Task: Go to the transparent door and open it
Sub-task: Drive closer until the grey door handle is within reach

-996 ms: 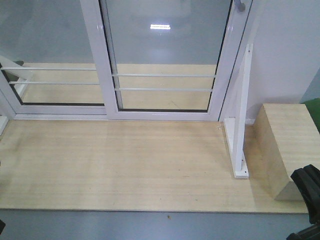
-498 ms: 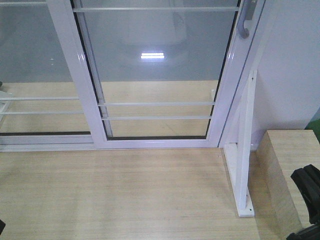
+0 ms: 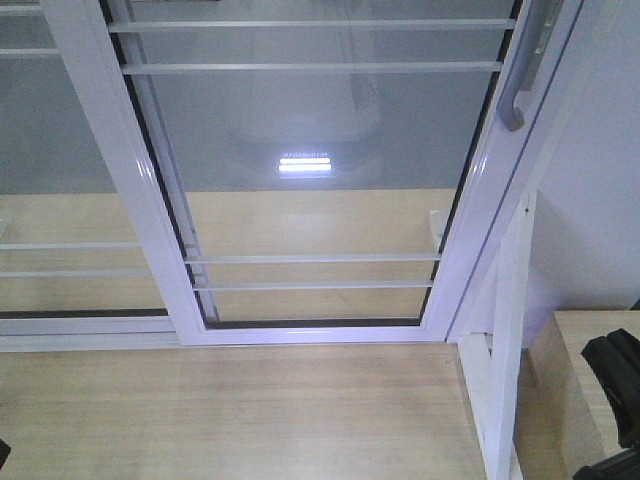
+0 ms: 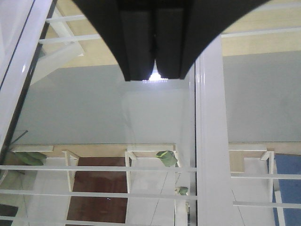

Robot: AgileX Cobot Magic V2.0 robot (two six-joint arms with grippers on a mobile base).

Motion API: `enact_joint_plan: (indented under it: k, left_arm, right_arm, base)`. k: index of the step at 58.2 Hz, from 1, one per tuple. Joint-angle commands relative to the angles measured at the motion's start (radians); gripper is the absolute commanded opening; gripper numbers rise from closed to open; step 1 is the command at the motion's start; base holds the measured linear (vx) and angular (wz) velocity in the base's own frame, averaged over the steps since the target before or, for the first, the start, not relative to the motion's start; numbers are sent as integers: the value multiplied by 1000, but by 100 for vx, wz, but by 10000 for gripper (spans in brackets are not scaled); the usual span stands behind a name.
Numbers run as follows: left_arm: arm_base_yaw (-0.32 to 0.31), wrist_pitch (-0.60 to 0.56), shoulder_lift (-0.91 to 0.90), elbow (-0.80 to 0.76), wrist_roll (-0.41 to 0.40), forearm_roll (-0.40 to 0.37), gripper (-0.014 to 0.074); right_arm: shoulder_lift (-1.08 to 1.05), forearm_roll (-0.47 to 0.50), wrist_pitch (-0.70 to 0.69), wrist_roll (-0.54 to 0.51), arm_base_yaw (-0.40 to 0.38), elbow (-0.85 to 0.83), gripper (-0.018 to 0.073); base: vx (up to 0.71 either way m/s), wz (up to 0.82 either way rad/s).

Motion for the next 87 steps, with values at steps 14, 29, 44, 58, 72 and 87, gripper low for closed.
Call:
enact_joint_plan:
  k: [14,29,44,58,72,87]
  left_arm:
    - [-5,-83,-15,13,0,-10,-6]
    - [-5,-83,-14,13,0,-10,-6]
    - [0,-88,7,12,0,-10,-6]
    - [-2,-88,5,12,0,-10,-6]
    - [-2,-88,5,12,0,-10,-6]
    - [-2,-88,5,12,1,-9,-6]
  right_arm:
    - [-12,-8,-85,-3,-1,4,-5]
    - [-12,-8,-82,-3,-4,4,-5]
    - [35,-8,-94,-3,-5,3,-5]
    - [35,-8,-84,-3,-1,3,-5]
    - [35,-8,-84,-3,-1,3,-5]
    - [35,-8,-84,-3,-1,3,-5]
  base:
    - [23,0]
    - [13,0]
    - [0,1]
    - [0,-1]
    - [0,0]
    - [0,0]
